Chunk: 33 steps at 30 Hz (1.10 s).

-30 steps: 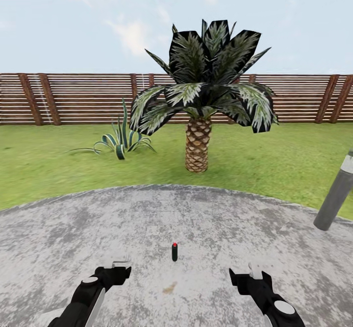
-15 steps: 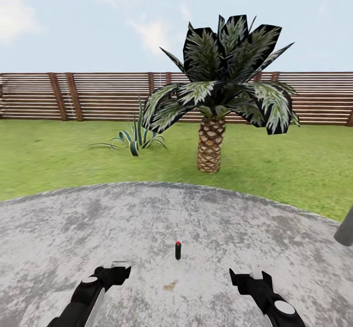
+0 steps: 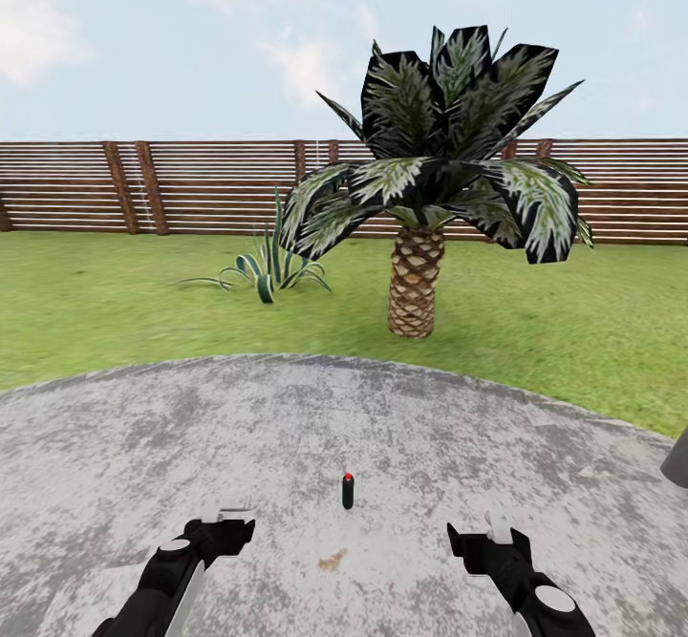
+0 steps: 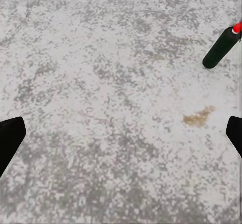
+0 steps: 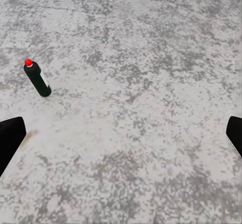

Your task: Pick up the pesticide atomizer in the garden and spray insectifuge to fully cover both potted plants in the garden.

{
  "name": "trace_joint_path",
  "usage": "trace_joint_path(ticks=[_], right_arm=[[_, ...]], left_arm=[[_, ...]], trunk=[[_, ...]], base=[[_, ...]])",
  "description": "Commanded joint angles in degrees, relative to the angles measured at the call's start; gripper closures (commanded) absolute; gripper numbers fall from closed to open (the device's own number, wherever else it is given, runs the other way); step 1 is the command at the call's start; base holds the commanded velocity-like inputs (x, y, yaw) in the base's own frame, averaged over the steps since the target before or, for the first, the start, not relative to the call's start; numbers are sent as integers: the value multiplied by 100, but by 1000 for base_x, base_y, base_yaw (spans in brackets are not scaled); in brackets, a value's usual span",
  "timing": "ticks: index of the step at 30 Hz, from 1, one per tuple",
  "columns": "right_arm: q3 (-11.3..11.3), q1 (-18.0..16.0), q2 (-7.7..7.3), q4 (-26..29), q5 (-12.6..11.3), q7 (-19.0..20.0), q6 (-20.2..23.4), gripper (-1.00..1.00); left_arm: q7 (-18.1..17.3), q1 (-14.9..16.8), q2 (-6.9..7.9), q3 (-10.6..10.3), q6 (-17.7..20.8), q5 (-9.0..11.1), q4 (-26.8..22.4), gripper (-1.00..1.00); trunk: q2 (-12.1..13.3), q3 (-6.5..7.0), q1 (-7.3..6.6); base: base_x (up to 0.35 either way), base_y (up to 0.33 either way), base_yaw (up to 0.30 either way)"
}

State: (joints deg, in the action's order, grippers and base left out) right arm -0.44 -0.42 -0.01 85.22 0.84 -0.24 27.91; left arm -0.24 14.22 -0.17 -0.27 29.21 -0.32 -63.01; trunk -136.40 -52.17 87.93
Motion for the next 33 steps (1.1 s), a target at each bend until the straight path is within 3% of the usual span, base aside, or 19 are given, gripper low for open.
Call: trace_joint_path(ticks=[1,12,33], right_arm=[[0,-3,-1,6,9,-2,30,-100],[0,-4,-8,6,6,-2,30,-100],[0,-2,-8,8,9,-2,30,-100]], left_arm=[[-3,2,-1,0,32,-5,-9,-100],[2,2,-1,0,32,-11,-4,-100],[32,2,-1,0,32,-3,-9,-100]], trunk=[[-2,-7,1],[-2,-42,1],[-2,-114,1]], base=[[178,-211,67],[161,-268,227],[6,-189,255]])
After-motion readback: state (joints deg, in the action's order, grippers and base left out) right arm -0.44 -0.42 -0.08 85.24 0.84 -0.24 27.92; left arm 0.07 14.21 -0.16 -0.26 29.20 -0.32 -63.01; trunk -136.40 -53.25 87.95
